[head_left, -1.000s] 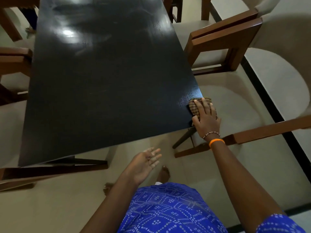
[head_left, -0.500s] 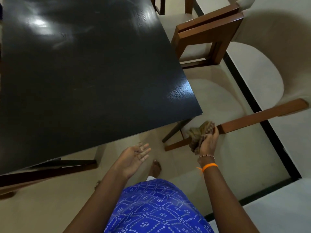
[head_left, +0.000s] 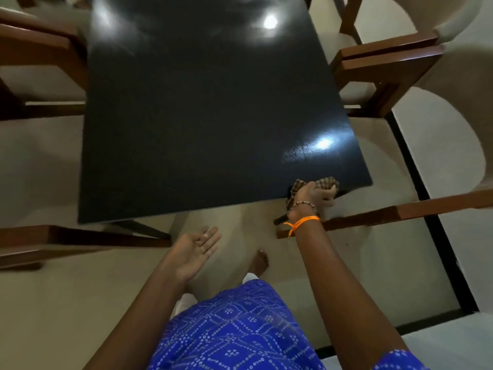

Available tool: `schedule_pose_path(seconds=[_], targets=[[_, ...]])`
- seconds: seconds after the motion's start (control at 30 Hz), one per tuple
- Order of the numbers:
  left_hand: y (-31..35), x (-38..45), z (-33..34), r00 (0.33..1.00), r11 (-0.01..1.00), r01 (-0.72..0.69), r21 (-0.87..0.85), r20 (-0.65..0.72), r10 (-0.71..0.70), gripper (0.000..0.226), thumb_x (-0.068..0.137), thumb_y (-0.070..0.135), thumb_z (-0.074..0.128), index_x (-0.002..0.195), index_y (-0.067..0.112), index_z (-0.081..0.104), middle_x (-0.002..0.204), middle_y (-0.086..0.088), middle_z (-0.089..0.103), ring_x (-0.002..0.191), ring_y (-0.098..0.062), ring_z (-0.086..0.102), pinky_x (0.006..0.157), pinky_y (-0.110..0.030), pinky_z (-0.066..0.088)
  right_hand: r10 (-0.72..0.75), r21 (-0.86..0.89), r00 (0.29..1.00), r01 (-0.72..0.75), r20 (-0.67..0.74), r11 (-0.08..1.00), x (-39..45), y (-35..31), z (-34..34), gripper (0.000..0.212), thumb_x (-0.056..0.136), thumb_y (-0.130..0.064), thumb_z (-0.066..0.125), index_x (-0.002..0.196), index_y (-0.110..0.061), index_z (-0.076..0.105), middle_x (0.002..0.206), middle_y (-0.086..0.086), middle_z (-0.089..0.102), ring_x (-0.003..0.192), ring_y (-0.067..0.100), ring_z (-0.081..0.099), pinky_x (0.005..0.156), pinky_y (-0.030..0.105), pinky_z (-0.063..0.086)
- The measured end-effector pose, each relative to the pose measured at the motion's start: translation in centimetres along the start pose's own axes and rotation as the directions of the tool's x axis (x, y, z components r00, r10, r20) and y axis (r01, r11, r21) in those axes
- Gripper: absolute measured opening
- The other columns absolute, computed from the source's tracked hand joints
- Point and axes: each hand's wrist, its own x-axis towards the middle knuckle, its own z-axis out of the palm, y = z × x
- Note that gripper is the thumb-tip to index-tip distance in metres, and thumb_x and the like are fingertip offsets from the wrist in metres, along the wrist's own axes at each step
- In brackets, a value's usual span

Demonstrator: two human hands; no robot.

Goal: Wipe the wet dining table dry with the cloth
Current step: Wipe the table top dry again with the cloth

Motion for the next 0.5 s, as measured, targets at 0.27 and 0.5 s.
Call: schedule_pose_path(seconds=[0.27,0.5], targets=[[4.8,-2.6,-9.6,0.986,0.985,-0.112,-0.129,-0.142,0.093,0.049,0.093,0.002,0.03,0.142,0.008,0.029,0.143,-0.013,0.043,0.132,-0.025,0.04,0.113,-0.038,0.026,0.028,0.104,0.984,-0.047,0.174,0.993,-17.2,4.9,4.9,0.056,0.087,0.004,0.045,0.139,-0.007,0.029,0.141,0.022,0.025,0.122,0.039,0.043,0.101,0.033,0.034],[7.8,-4.0,-17.0,0.964,0.951,-0.178,-0.252,-0.241,0.116,0.048,0.093,0.002,0.027,0.141,0.007,0.032,0.147,-0.009,0.039,0.135,-0.022,0.036,0.109,-0.034,0.028,0.078,-0.113,0.854,-0.022,0.514,0.993,-31.3,8.9,8.0,0.056,0.088,0.002,0.046,0.139,-0.004,0.023,0.141,0.018,0.019,0.128,0.036,0.036,0.108,0.034,0.033]])
